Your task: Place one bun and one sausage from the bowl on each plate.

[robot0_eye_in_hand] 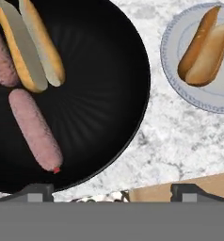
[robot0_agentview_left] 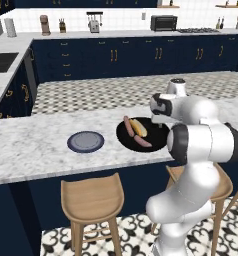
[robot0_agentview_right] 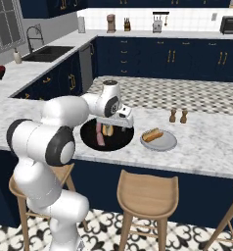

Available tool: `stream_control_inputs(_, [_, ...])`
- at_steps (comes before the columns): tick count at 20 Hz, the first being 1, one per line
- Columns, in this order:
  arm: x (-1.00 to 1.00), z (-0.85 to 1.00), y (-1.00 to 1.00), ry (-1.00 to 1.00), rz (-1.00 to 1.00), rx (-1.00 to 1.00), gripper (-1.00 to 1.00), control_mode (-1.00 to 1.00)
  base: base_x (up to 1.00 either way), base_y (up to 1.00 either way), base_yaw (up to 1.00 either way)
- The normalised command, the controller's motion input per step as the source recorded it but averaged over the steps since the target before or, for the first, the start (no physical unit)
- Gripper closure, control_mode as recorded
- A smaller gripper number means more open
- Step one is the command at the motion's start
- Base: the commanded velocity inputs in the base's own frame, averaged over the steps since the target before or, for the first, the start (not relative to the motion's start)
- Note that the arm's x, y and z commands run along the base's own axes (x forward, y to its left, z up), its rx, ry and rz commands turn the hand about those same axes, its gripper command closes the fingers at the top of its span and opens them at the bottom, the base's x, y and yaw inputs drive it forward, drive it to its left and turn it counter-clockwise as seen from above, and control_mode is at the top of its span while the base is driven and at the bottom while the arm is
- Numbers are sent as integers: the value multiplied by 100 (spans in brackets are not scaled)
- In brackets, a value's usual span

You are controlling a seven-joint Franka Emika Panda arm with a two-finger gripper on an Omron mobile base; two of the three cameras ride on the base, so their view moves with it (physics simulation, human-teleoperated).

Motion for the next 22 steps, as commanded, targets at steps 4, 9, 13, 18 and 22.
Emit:
stream_control_inputs(4, [10, -16, 97, 20, 34, 0, -100, -100, 0, 0, 0])
stream_control_inputs(9, [29, -56, 43, 5, 15, 0, -100, -100, 0, 0, 0])
stream_control_inputs(13, [37, -69, 7, 1, 5, 0, -100, -100, 0, 0, 0])
stream_control_inputs(18, [10, -61, 0, 0, 2, 3, -100, -100, 0, 0, 0])
stream_control_inputs(22, [0, -40, 0, 4, 0, 5, -100, -100, 0, 0, 0])
